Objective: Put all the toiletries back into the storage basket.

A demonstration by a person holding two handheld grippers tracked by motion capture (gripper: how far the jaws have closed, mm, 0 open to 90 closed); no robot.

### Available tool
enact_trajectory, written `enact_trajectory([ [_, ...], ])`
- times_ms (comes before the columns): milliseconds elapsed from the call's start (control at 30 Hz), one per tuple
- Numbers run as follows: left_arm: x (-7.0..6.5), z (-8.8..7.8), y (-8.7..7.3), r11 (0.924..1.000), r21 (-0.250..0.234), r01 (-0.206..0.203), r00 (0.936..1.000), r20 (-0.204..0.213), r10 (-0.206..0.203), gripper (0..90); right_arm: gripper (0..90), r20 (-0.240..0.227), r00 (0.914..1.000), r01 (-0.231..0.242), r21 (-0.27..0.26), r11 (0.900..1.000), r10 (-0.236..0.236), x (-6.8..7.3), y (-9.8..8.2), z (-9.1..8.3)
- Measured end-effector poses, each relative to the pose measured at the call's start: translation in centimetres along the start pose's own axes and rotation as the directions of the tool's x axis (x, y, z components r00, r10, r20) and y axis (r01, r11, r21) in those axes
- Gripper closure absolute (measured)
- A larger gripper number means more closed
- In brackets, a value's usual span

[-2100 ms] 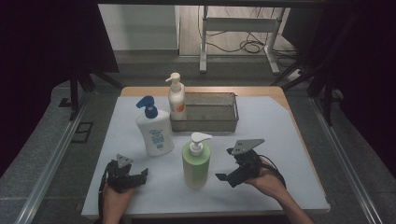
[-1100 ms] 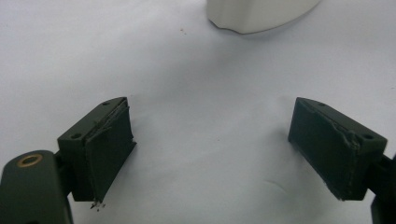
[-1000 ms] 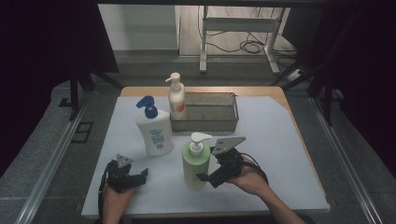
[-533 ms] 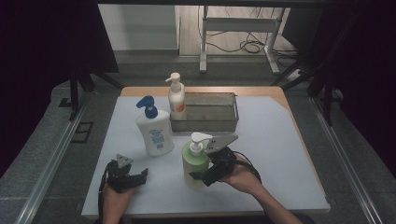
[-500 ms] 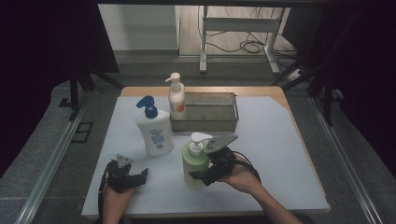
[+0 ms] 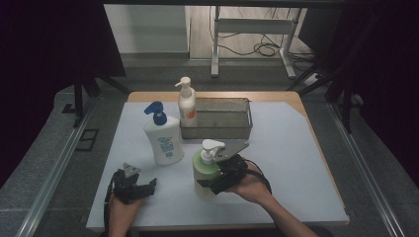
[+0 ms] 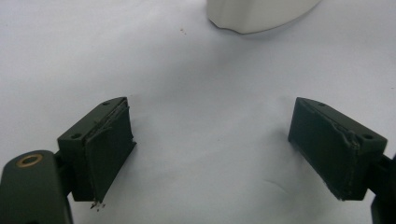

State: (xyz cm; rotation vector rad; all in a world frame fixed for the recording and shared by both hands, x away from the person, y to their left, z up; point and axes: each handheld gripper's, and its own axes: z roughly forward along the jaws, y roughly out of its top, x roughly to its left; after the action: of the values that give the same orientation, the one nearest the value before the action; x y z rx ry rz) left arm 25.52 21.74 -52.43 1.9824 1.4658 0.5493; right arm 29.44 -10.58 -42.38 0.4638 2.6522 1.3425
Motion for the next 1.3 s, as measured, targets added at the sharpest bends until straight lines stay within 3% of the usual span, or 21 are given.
enact_trajectory([
  [567,0.0,0.0,0.0,1.0,0.0,-0.004,1.0,0.0,0.004,13.3,11.7,0.049,0.9985,-0.026,-0.014,1.0,0.026,-0.7,1.1,-1.0],
  [1300,0.0,0.0,0.0,1.0,-0.003,-0.003,1.0,0.0,0.003,13.3,11.8,0.108,0.9933,-0.037,-0.032,0.999,0.041,-3.1,4.1,-2.0],
])
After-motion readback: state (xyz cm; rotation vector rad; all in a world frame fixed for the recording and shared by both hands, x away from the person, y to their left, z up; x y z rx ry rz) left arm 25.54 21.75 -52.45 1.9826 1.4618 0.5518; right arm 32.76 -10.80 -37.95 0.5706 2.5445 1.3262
